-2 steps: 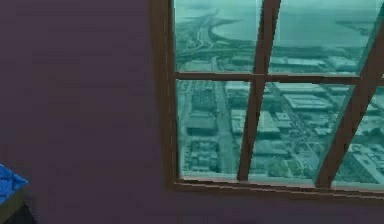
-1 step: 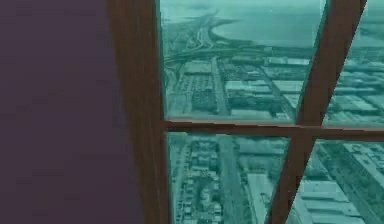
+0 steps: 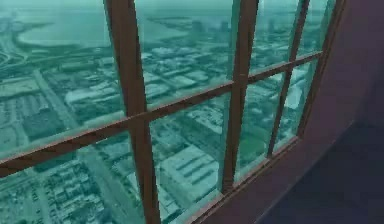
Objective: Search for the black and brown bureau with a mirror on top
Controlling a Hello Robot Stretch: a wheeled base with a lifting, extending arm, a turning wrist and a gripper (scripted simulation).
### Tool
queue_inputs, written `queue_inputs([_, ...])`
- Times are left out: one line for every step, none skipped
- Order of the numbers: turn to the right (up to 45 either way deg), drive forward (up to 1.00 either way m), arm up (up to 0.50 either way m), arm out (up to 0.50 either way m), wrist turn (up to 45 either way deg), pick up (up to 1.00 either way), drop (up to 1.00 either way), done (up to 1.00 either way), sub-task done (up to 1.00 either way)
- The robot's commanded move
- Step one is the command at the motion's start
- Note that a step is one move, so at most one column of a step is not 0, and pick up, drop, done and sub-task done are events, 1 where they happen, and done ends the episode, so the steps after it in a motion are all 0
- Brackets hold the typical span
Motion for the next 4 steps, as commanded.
queue_inputs([45.0,0.0,0.0,0.0,0.0,0.0,0.0,0.0,0.0])
queue_inputs([27.0,0.0,0.0,0.0,0.0,0.0,0.0,0.0,0.0])
queue_inputs([0.0,1.0,0.0,0.0,0.0,0.0,0.0,0.0,0.0])
queue_inputs([3.0,0.0,0.0,0.0,0.0,0.0,0.0,0.0,0.0])
